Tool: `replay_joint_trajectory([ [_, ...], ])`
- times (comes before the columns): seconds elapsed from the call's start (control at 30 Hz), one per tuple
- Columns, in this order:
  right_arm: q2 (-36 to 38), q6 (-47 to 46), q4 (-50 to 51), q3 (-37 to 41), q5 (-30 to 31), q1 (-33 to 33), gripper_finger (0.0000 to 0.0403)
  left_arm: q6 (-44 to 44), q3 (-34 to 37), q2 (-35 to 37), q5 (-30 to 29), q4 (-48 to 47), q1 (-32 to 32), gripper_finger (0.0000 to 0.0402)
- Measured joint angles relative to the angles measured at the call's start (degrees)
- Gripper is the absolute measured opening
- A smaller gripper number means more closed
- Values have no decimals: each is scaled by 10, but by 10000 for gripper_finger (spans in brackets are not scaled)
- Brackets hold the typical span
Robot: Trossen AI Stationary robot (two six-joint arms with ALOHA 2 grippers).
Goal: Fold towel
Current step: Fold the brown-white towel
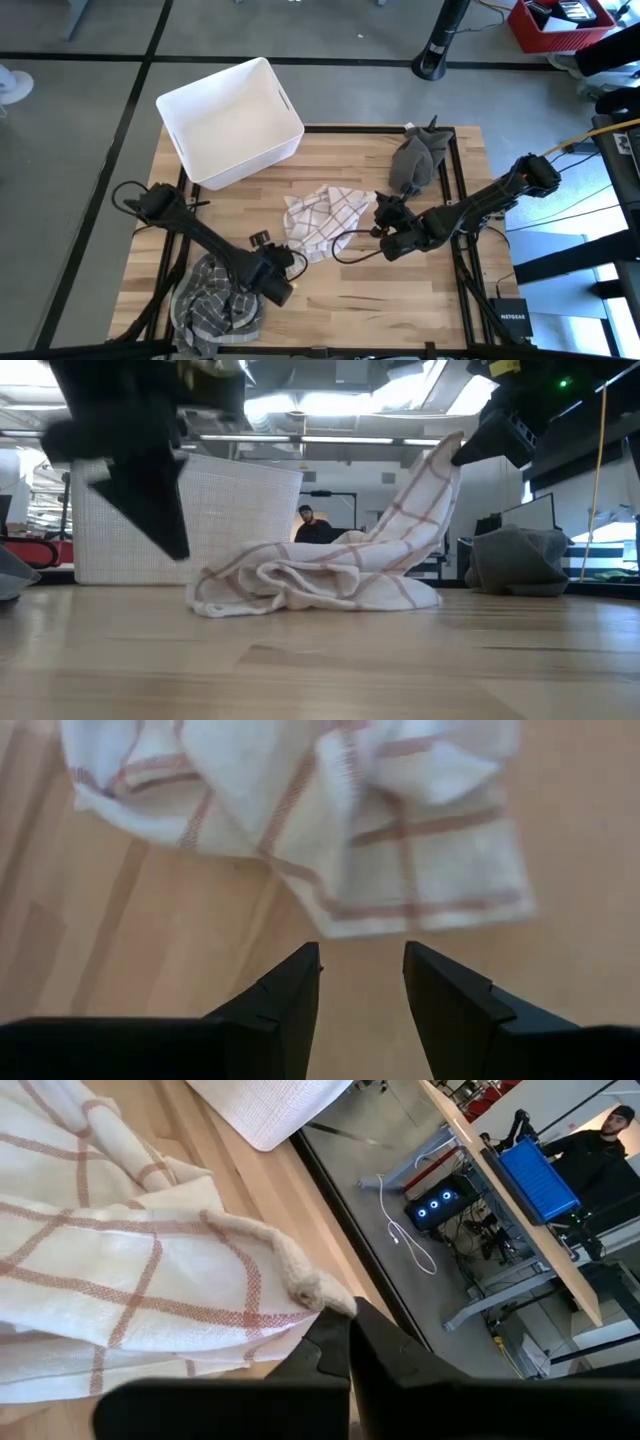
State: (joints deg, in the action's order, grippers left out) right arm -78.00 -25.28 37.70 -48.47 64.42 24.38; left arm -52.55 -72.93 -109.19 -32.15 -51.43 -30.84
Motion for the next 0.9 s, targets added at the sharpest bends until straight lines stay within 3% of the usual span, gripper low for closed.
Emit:
replay_joint_trajectory([
  [0.33, 0, 0, -1, 0, 0, 0, 1, 94, 83, 0, -2, 179, 41, 138],
  [0.43, 0, 0, -1, 0, 0, 0, 1, 98, 91, 0, -3, 183, 49, 116],
  [0.63, 0, 0, -1, 0, -6, 0, 1, 112, 106, 0, -11, 190, 54, 12],
  [0.9, 18, 2, 13, -10, 7, 23, 1, 137, 36, 11, -28, 99, 42, 4],
])
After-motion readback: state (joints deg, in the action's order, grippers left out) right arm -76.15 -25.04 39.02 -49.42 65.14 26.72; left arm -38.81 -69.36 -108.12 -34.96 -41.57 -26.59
